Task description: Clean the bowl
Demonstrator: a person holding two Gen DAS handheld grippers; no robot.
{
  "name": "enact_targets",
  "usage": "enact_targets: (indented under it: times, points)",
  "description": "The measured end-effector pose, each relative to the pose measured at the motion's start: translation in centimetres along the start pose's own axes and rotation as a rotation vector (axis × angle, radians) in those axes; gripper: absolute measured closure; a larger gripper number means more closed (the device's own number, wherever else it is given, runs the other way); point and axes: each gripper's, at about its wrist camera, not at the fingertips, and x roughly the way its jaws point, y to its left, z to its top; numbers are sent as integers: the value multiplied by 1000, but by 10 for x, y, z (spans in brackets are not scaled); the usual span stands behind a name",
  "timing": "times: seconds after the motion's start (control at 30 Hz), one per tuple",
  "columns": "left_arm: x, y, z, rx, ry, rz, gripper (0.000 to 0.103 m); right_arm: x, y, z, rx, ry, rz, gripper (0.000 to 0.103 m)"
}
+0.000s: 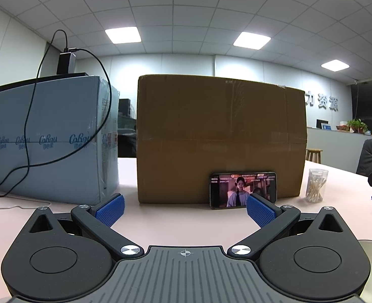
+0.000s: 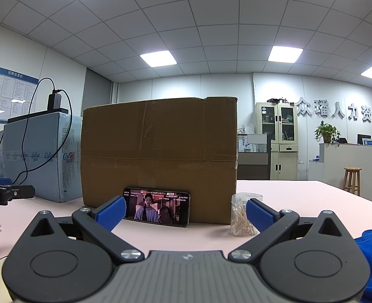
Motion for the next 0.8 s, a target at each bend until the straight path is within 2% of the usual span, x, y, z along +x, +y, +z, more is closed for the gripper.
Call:
enact_targets:
  times: [0.8]
  points:
    - [-2, 1, -1, 8, 6, 0, 0, 0, 1, 1, -1, 3, 1, 0]
